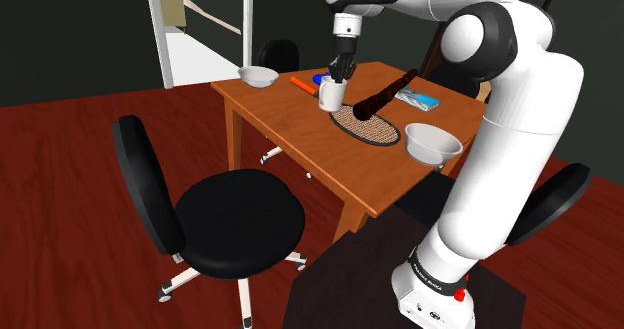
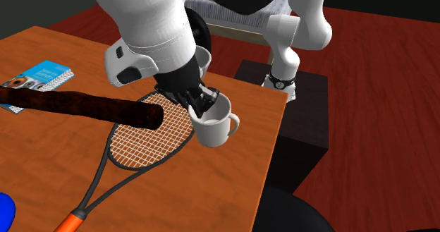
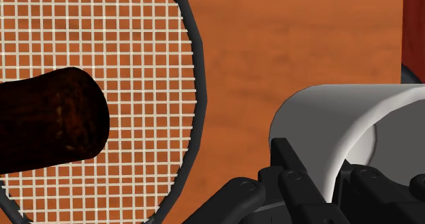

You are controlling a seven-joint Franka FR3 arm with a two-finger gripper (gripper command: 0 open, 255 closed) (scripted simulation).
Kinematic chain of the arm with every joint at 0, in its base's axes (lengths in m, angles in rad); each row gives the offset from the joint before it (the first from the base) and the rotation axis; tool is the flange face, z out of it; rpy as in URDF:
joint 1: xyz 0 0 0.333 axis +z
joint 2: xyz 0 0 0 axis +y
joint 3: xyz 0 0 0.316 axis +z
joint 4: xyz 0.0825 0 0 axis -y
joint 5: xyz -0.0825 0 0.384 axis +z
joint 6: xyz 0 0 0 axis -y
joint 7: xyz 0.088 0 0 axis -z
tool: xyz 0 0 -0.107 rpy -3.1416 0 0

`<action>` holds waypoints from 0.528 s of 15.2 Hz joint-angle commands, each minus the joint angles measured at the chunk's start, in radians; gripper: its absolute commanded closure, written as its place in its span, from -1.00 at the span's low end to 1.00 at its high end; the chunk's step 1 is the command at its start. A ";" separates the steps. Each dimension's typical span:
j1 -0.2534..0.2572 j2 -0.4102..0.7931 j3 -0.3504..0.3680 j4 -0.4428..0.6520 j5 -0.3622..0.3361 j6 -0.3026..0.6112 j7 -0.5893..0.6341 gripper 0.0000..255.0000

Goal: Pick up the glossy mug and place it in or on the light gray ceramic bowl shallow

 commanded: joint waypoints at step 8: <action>-0.007 0.016 -0.003 0.129 0.004 -0.114 -0.003 1.00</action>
